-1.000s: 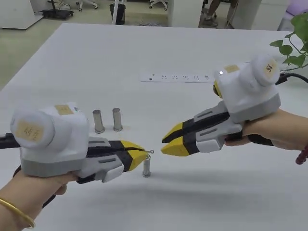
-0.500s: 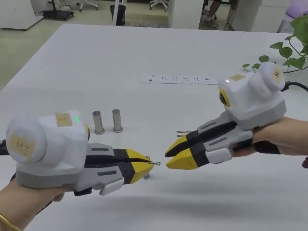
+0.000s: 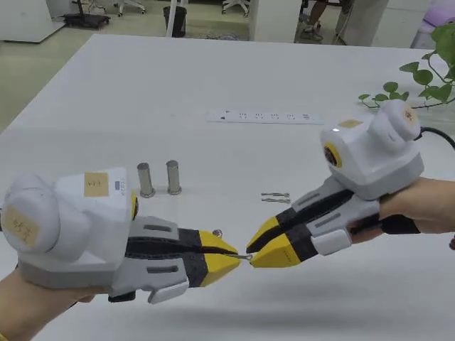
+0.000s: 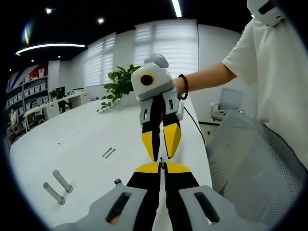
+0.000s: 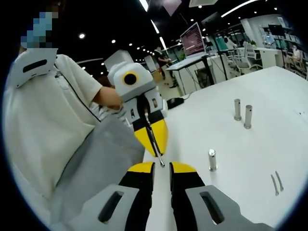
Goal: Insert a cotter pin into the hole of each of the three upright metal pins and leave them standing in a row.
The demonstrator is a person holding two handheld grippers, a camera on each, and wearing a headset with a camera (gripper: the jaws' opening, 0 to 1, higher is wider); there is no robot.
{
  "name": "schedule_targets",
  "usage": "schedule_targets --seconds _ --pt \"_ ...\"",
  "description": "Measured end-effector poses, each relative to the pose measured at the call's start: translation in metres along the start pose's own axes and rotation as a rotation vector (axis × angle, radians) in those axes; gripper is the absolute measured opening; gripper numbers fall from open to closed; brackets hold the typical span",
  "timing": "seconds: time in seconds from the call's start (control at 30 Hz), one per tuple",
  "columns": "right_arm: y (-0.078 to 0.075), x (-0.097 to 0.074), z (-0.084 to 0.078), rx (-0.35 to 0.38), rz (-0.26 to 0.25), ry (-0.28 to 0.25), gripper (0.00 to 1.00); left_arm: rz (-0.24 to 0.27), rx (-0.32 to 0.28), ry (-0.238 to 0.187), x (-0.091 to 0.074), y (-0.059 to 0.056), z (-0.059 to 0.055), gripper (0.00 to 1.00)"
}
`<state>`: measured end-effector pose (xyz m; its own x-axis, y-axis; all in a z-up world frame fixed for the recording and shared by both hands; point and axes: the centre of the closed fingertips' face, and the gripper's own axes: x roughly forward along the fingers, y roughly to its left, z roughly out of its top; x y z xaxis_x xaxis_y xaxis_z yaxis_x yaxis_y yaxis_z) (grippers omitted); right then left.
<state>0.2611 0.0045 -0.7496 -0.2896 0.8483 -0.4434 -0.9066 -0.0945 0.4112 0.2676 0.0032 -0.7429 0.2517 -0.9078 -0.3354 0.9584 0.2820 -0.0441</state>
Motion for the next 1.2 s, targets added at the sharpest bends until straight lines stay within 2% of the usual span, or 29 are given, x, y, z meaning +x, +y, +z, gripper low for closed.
schedule_targets --seconds 0.2,0.67,0.97,1.2 --pt "0.0036 0.0034 -0.0011 -0.005 0.02 0.01 0.13 -0.025 0.024 0.0 0.0018 -0.0051 0.0003 0.0" --pt "0.0077 0.0067 -0.0054 -0.04 0.04 0.039 0.06 -0.039 0.041 0.003 0.0022 -0.0075 -0.0009 0.0" --pt "0.007 0.0075 -0.0064 -0.135 0.021 0.079 0.04 -0.029 0.048 0.019 0.0025 -0.0056 -0.006 0.0" --pt "-0.0007 0.0065 -0.0078 -0.237 -0.019 0.139 0.03 -0.01 0.01 0.026 0.004 -0.0008 -0.0085 0.01"
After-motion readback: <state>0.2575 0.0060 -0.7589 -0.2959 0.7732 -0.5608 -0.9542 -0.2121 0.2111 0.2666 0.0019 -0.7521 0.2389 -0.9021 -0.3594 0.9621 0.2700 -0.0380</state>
